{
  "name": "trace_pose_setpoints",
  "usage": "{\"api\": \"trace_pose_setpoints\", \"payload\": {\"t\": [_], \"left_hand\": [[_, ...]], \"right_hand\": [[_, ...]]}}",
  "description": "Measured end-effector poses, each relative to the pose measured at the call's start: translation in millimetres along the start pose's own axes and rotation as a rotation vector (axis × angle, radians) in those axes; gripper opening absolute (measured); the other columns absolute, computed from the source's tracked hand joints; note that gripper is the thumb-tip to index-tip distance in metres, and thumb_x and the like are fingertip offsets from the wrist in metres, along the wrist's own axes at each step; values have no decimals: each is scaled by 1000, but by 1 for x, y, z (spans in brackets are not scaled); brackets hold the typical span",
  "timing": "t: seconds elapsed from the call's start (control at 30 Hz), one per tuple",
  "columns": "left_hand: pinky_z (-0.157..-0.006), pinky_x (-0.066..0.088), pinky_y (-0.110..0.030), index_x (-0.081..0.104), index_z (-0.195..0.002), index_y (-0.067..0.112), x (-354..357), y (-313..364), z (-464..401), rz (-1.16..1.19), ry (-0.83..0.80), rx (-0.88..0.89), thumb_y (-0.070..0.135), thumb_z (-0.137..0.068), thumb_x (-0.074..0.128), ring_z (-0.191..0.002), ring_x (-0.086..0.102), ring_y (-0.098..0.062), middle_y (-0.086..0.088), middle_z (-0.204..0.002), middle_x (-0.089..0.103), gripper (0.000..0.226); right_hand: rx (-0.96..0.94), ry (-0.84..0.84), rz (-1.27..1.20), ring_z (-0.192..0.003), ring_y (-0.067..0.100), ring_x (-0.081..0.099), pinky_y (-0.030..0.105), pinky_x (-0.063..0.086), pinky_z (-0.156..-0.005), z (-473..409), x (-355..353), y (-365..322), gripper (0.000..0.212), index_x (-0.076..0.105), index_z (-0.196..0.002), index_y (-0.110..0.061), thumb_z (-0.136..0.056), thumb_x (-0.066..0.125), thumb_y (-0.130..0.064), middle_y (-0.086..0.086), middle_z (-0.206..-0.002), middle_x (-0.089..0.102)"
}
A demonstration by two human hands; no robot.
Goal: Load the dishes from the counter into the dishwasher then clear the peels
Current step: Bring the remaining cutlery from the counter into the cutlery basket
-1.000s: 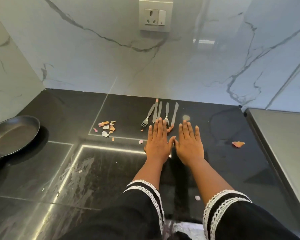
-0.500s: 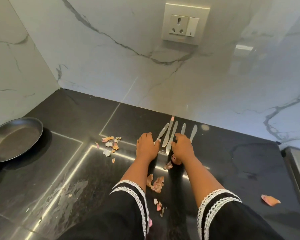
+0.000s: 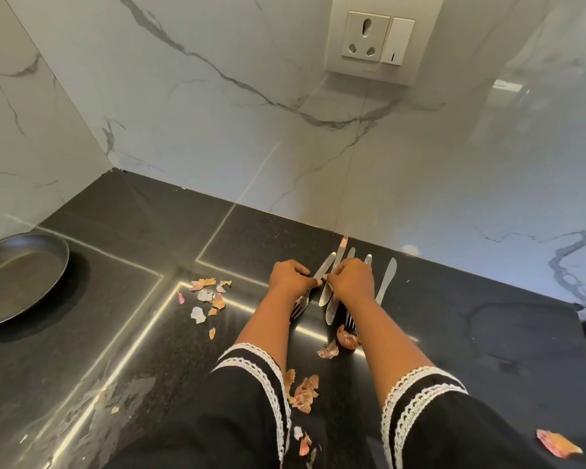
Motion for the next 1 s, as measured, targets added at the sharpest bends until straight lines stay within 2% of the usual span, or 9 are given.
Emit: {"api": "trace_pose_setpoints", "payload": {"t": [0.1, 0.2, 0.27, 0.4, 0.53, 0.63, 0.77, 1.0], "left_hand": [[-70, 53, -30, 62, -72, 23, 3, -1, -4, -63, 29, -32, 27, -62, 90, -89, 62, -18, -5, -104, 62, 30], [-80, 57, -39, 66, -65, 22, 6, -3, -7, -111, 37, -58, 27, -61, 90, -88, 64, -20, -7, -102, 64, 25], [-81, 56, -39, 68, -64, 19, 6, -3, -7, -115, 21, -78, 25, -64, 88, -88, 65, -20, -8, -99, 66, 21], [-85, 55, -40, 67, -75, 15, 5, -2, -7, -107, 6, -111, 26, -69, 85, -92, 64, -22, -9, -105, 64, 21], [-85, 53, -36, 68, -99, 5, 4, 2, -10, -147, -31, -95, 30, -83, 73, -97, 63, -25, -13, -109, 65, 30], [-86, 50, -37, 63, -112, 2, 1, 7, -12, -192, -38, -66, 32, -92, 63, -104, 61, -28, -15, -112, 65, 36], [-91, 48, -38, 61, -115, 1, -1, 11, -12, -208, -52, -59, 32, -95, 57, -110, 59, -29, -17, -116, 64, 37], [-96, 49, -43, 65, -110, 1, -3, 10, -6, -115, -54, -87, 26, -92, 63, -108, 61, -31, -17, -111, 66, 31]], "right_hand": [[45, 43, 18, -85, 24, 68, 31, 55, -72, -2, 0, -2, 19, 70, -97, -6, -85, 71, -22, 10, -92, 70], [78, 77, 75, -90, 26, 68, 32, 55, -75, 1, -2, -2, 20, 67, -101, -7, -86, 71, -19, 11, -97, 69], [89, 95, 127, -95, 26, 67, 33, 54, -76, 1, -4, -4, 21, 66, -105, -7, -87, 71, -17, 11, -101, 68], [138, 94, 171, -100, 24, 65, 33, 54, -77, -3, -7, -9, 23, 63, -113, -10, -91, 65, -16, 10, -108, 67], [175, 49, 190, -101, 24, 65, 33, 51, -74, -6, -3, -10, 23, 63, -113, -10, -91, 65, -16, 10, -108, 66], [174, 1, 173, -106, 27, 62, 34, 51, -78, -8, 3, -9, 26, 63, -113, -9, -88, 67, -15, 11, -113, 64], [187, -51, 128, -105, 27, 63, 33, 52, -79, -9, 10, -6, 29, 63, -113, -9, -86, 71, -16, 11, -113, 63], [148, -42, 115, -94, 25, 66, 30, 51, -70, -1, 12, -11, 18, 65, -103, -10, -87, 69, -17, 9, -100, 67]]}}
Point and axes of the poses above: each hand's wrist, its own z-axis away from the middle knuckle, its own x-axis out of the palm, y = z × x, the point moved 10 cm from there along -z, towards the middle knuckle
